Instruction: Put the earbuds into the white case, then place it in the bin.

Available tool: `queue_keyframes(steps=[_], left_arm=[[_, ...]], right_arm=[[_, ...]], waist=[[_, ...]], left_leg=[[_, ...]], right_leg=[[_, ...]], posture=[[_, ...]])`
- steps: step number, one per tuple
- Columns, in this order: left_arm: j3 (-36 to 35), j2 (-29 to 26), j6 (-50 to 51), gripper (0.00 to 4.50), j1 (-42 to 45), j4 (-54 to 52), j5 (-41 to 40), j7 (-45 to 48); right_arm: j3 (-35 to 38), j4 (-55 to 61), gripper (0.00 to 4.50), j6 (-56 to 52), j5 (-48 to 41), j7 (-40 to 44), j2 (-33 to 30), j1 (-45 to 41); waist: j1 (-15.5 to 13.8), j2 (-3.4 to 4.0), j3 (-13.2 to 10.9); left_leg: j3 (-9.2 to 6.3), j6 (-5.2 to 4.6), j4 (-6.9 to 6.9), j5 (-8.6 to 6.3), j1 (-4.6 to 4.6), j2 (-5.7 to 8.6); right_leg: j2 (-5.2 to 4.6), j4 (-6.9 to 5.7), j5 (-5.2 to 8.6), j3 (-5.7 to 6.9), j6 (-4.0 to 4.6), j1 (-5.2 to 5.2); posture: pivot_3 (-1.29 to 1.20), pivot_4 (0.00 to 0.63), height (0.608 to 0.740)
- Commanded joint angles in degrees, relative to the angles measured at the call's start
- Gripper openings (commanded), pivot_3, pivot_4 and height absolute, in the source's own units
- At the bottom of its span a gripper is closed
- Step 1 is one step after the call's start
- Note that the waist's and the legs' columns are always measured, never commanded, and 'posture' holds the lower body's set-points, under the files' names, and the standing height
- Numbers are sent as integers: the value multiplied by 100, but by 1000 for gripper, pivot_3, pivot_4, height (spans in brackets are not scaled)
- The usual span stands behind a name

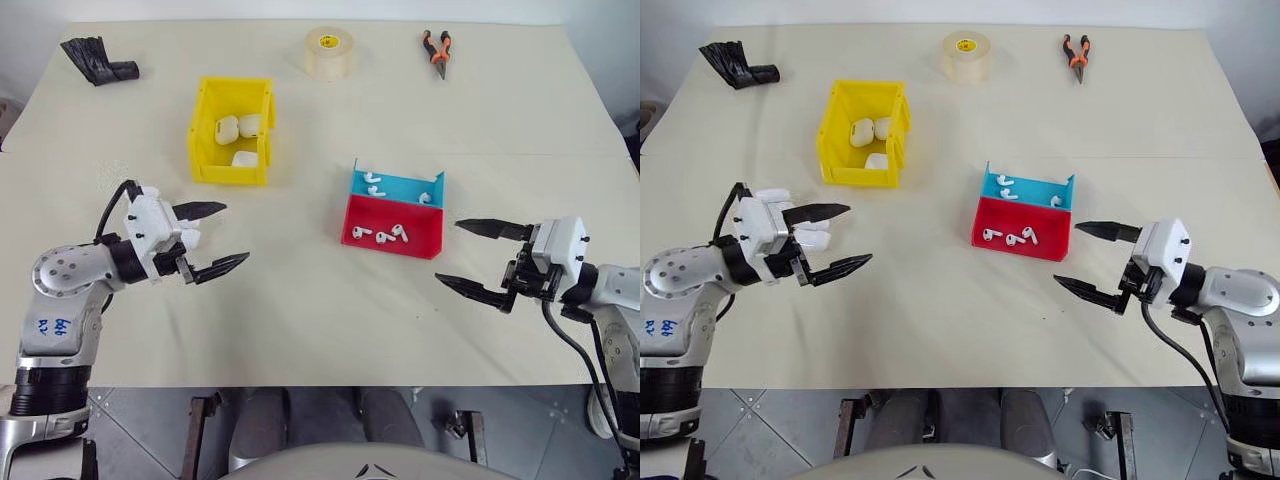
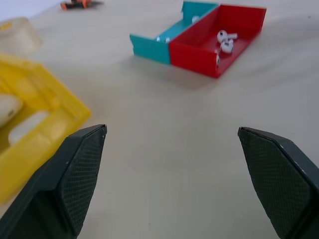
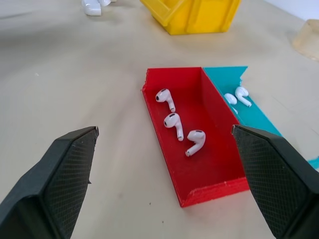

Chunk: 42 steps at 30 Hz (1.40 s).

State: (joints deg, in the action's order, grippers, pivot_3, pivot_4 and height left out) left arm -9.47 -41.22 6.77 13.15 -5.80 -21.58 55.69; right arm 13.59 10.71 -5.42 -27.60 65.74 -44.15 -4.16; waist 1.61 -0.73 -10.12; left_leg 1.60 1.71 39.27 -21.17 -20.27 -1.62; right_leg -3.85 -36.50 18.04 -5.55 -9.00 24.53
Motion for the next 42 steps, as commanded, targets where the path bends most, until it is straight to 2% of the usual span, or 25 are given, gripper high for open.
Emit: queue_keyframes(steps=[1, 5, 10, 16, 21, 25, 30, 34, 37, 42], left_arm=[[-85, -22, -51, 4489, 52, -64, -37, -30], [-342, -78, 315, 4489, -193, -306, -208, -210], [-1175, -109, 1033, 4489, -1064, -1102, 32, -1232], [-2493, 292, 2501, 4489, -2585, -2554, -375, -2221], [-2802, 483, 3269, 4489, -3093, -3092, -499, -2671], [-2675, 406, 4223, 4489, -2732, -3303, -712, -3164], [-2405, 387, 6409, 4489, -1370, -3516, -1036, -4100], [-2202, 436, 8155, 4489, -63, -3333, -1113, -4494], [-1858, 325, 8573, 4489, 618, -2871, -1271, -4827], [-1326, 57, 8573, 4489, 1191, -2201, -1644, -5346]], right_arm=[[-25, -43, 4500, 196, 1, 52, 48, -34], [-194, -93, 4500, 347, -11, 66, 213, -194], [-645, -45, 4500, 488, -131, 131, 718, -742], [-980, -280, 4500, 754, -245, 346, 1254, -1406], [-1119, -344, 4500, 849, -256, 344, 1504, -1726], [-1132, -483, 4500, 853, -241, 454, 1499, -1815], [-1063, -580, 4500, 769, -226, 481, 1349, -1749], [-1111, -436, 4500, 599, -289, 475, 1273, -1671], [-1114, -342, 4500, 505, -322, 469, 1234, -1627], [-1083, -186, 4500, 425, -349, 405, 1203, -1530]], waist=[[5, 0, 0], [25, 0, 0], [140, 0, 0], [158, -1, 1], [73, -6, 3], [6, -8, 4], [8, -10, 5], [44, -11, 6], [68, -11, 6], [89, -11, 6]], left_leg=[[0, 0, 0, 0, 0, 0], [0, 0, 0, 0, 1, -3], [-6, 0, -1, 0, 3, -15], [-58, 3, -4, -5, 2, -19], [-83, 1, -3, -5, 0, -1], [-89, 2, -2, -5, -1, 4], [-97, 2, -1, -5, -1, 34], [-99, 4, -1, -4, -3, 36], [-102, 8, -1, -2, -3, 36], [-109, 15, -1, 1, -4, 36]], right_leg=[[0, 0, 0, 0, 0, 0], [2, -1, 0, 0, 0, 0], [8, -4, 1, -4, 2, 4], [-13, -13, 2, 5, 4, 7], [-56, -12, 3, 58, 6, -5], [-60, -4, 3, 70, 6, -12], [-64, -6, 3, 80, 6, -15], [-65, -12, 3, 95, 6, -8], [-66, -14, 3, 107, 6, -7], [-71, -21, 3, 125, 6, -1]], posture=[[0, 150, 740], [0, 150, 740], [0, 150, 740], [0, 150, 740], [0, 150, 740], [0, 150, 740], [0, 150, 740], [0, 150, 740], [0, 150, 740], [0, 150, 740]])
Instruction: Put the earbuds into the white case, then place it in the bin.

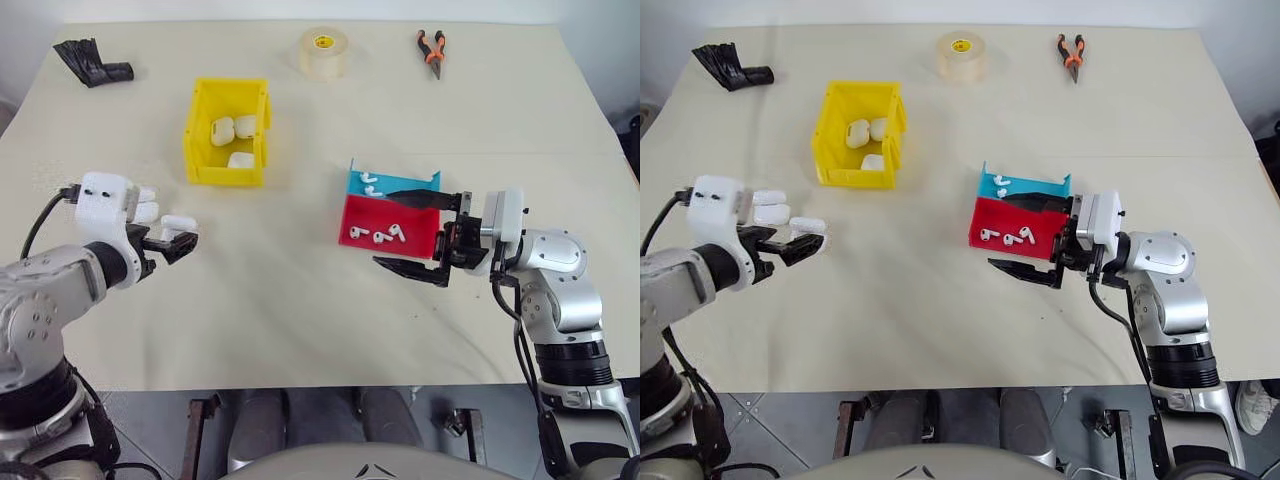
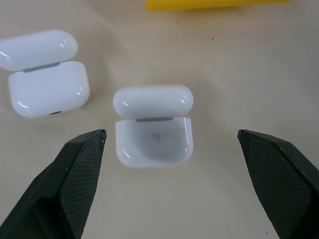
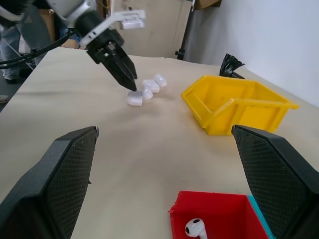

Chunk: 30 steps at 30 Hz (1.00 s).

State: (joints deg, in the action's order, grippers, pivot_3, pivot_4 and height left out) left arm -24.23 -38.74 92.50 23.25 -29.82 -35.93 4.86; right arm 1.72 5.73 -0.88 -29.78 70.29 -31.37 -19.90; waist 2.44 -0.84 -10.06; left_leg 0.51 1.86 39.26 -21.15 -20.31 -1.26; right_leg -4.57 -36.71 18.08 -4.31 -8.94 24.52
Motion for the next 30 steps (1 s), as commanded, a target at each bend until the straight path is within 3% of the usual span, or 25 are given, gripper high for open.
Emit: queue_keyframes(steps=[1, 16, 23, 27, 30], left_arm=[[229, -217, 0, 4489, 233, 312, -198, -366], [584, 381, 0, 4489, 657, 1245, -267, -1104], [716, 403, 0, 2799, 619, 1299, -221, -1083], [677, 416, 0, 2799, 559, 1239, -182, -877], [599, 292, -1020, 2799, 127, 951, -125, -246]], right_arm=[[119, 366, 4500, -50, -139, -79, -73, 82], [276, 1060, 4500, -199, -145, -630, -92, 654], [249, 1131, 4500, -187, -142, -771, -95, 732], [235, 1107, 4500, -188, -134, -793, -104, 718], [256, 1090, 4500, -202, -120, -803, -137, 703]], waist=[[7, 0, 0], [-80, 0, 0], [-80, 0, 0], [-83, 0, 1], [-80, 1, 1]], left_leg=[[0, 0, 0, 0, 0, 1], [-3, 3, 3, 1, -2, 10], [-3, 4, 3, 2, -2, 14], [-3, 4, 3, 2, -2, 15], [-2, 4, 3, 1, -1, 19]], right_leg=[[-2, 0, 0, 0, 0, 0], [-16, 0, 0, 21, 1, -1], [-20, -1, 0, 23, 1, -1], [-21, -1, 0, 23, 1, -1], [-26, 0, 0, 26, 0, -1]], posture=[[0, 150, 740], [0, 150, 740], [0, 150, 740], [0, 150, 740], [0, 150, 740]])
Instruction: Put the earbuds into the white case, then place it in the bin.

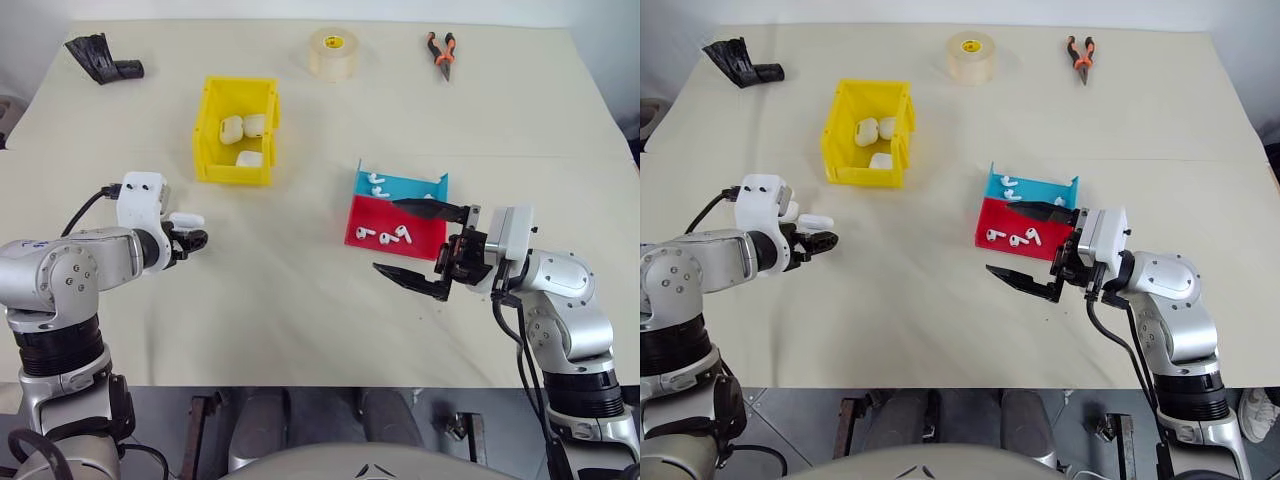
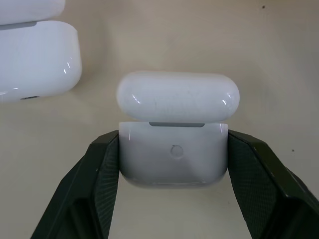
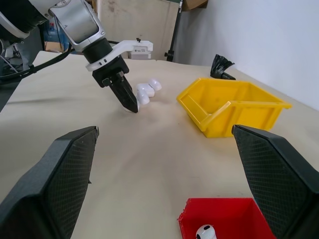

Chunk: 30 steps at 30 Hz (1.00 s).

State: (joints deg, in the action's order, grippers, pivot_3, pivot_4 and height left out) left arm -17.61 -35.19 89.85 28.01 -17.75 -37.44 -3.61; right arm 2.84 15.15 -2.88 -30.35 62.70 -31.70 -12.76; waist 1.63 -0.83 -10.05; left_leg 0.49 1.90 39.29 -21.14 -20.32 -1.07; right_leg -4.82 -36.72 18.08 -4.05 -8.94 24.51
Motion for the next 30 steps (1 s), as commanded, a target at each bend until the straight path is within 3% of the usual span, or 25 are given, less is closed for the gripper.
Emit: queue_keyframes(steps=[1, 8, 11, 14, 21, 25, 30], left_arm=[[-156, -78, -1275, 2799, -587, -363, 26, 921], [-410, 148, -5253, 2799, -2251, -703, 110, 3950], [-8, 791, -6441, 2799, -2386, -703, -62, 4817], [539, 1261, -6981, 2799, -2258, -550, 64, 5137], [2219, 2517, -8983, 2799, -1261, 859, 1062, 6000], [2549, 3105, -9752, 2799, -748, 1629, 1093, 6386], [2692, 3271, -9937, 2799, -484, 2206, 932, 6906]], right_arm=[[166, 135, 4500, -21, -62, -47, -134, -23], [436, -113, 4500, -161, -72, 84, -596, -145], [661, -255, 4500, -229, -42, 120, -935, -164], [912, -294, 4500, -351, -74, 110, -1223, -90], [2007, 332, 4500, -1177, -86, -102, -2028, 1217], [2563, 690, 4500, -2071, -65, -311, -2438, 1957], [2694, 992, 4500, -2983, -54, -582, -2844, 2176]], waist=[[0, 0, 0], [-1, 1, -1], [-35, 2, -1], [-99, 3, -1], [-242, 7, 2], [-241, 7, 1], [-212, 9, 3]], left_leg=[[0, 0, 0, 0, 0, 1], [4, 1, -1, 0, -5, 0], [16, -1, -1, 1, -5, 12], [17, -18, 1, -2, -5, 23], [10, -55, 32, -23, -8, 32], [21, -66, 53, -29, -8, 36], [23, -71, 66, -31, 1, 34]], right_leg=[[-3, 1, 0, 3, 0, 1], [-19, 26, 3, 41, 7, -2], [-34, 53, 4, 67, 7, -20], [-49, 67, 1, 80, 2, -38], [-50, 79, -9, 92, -17, -76], [-52, 85, -17, 86, -31, -84], [-48, 104, -18, 79, -35, -94]], posture=[[0, 150, 740], [0, 150, 740], [0, 150, 740], [0, 150, 740], [0, 150, 740], [0, 150, 740], [0, 150, 740]])
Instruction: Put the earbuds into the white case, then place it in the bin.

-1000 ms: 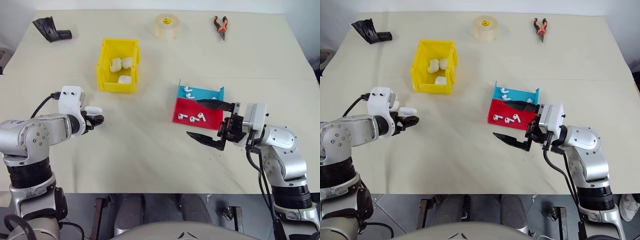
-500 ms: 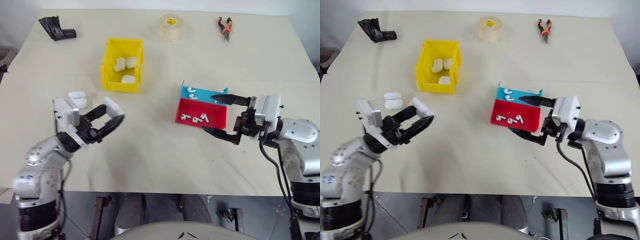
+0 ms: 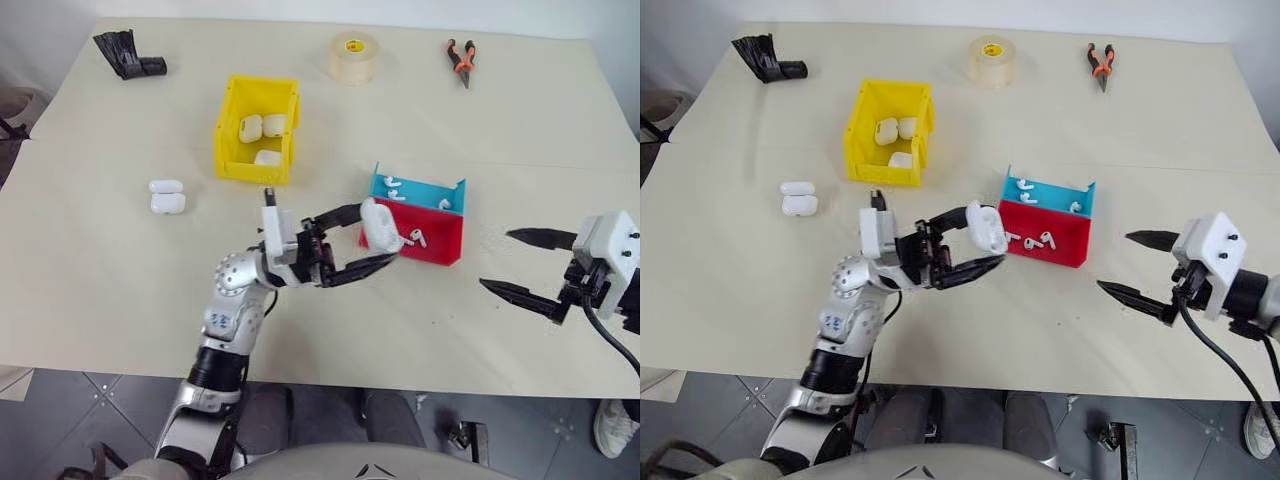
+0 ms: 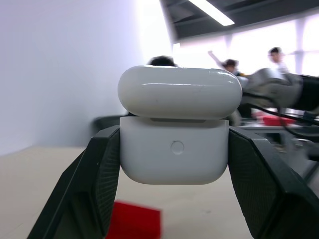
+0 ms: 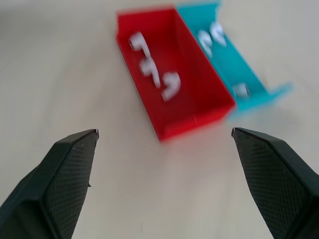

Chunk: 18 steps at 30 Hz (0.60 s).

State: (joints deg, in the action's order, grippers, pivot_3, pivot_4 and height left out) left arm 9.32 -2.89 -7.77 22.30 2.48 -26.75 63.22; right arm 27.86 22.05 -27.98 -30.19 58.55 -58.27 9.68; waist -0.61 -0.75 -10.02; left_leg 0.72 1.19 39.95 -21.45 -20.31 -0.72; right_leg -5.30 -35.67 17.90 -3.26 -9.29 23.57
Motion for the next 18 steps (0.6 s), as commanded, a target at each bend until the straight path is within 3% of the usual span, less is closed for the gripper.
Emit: queue_keyframes(steps=[1, 8, 12, 18], left_arm=[[-17, 52, -198, 2799, 119, 261, -160, 272], [-90, -35, 75, 2799, 127, 302, -374, 429], [-143, -104, 143, 2799, 23, 231, -410, 421], [-276, -169, 301, 2799, -86, 58, -483, 244]], right_arm=[[149, 389, 4500, -680, -189, -234, -236, -175], [-1584, 719, 4500, -2600, -387, -849, -830, -2076], [-2961, 400, 4500, -3568, -156, -1034, -634, -3729], [-4450, -389, 4500, -4096, 326, -1009, -4, -5401]], waist=[[23, 0, 0], [67, 3, 0], [67, 4, 0], [68, 6, 1]], left_leg=[[-2, 0, 0, 0, 1, -1], [-50, 0, 1, 0, 0, -7], [-67, 0, 2, 0, -11, -2], [-74, 1, 4, 1, -38, 2]], right_leg=[[2, -1, 0, 0, 0, 0], [1, -3, 0, 3, 0, 4], [-10, 0, 0, 4, 0, 15], [-20, 1, 0, 14, 0, 37]], posture=[[0, 150, 740], [0, 150, 740], [0, 150, 740], [0, 150, 740]])
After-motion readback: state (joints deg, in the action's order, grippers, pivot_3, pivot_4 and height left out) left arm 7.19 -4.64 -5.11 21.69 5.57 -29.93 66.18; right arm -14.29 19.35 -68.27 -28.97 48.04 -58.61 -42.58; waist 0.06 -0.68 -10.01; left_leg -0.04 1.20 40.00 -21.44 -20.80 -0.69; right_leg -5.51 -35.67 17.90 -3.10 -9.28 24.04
